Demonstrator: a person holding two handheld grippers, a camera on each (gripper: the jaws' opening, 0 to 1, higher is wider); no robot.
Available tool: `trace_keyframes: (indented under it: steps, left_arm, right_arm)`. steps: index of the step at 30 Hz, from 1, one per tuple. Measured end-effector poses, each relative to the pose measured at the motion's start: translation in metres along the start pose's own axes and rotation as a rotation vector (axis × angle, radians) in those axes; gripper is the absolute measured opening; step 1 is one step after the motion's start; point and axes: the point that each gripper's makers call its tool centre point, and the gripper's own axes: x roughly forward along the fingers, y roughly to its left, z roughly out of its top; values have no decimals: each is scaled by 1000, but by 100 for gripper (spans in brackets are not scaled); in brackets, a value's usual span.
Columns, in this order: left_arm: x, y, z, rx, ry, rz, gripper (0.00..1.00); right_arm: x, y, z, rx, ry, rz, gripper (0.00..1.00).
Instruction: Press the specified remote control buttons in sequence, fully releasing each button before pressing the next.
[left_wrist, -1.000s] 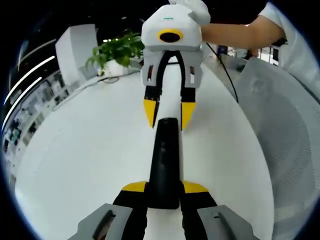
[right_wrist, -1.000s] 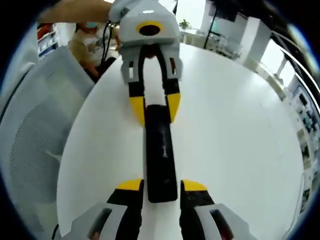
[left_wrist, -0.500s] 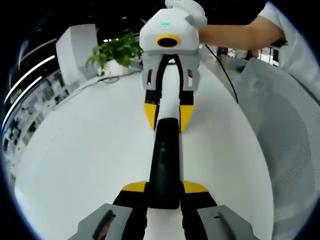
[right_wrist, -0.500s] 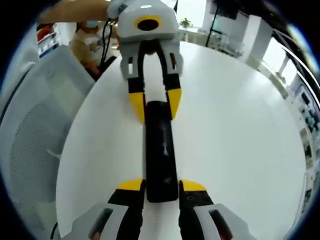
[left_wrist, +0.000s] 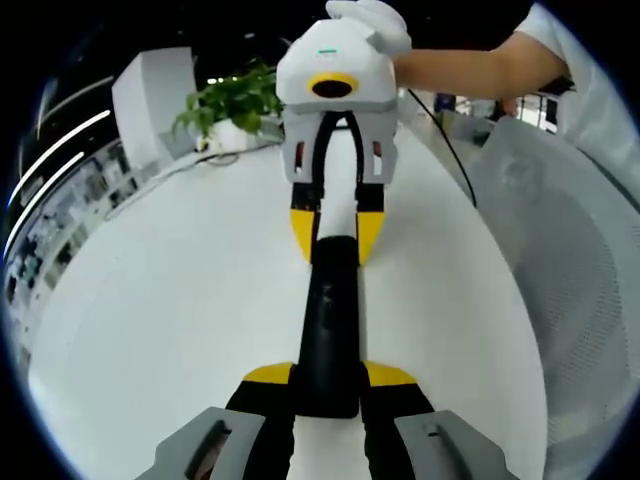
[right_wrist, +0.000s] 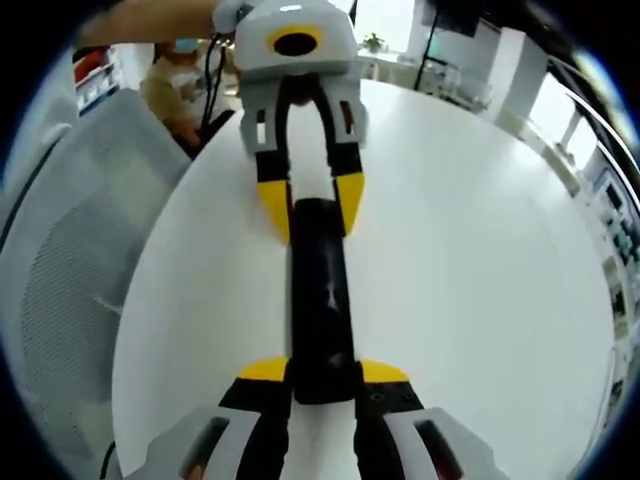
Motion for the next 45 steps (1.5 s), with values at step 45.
trace_keyframes:
  steps: [45]
  left_arm:
    - [-3,4,5,24,43,2,23]
  right_arm:
    - [-6,-3,3,-18,-19,-33,19]
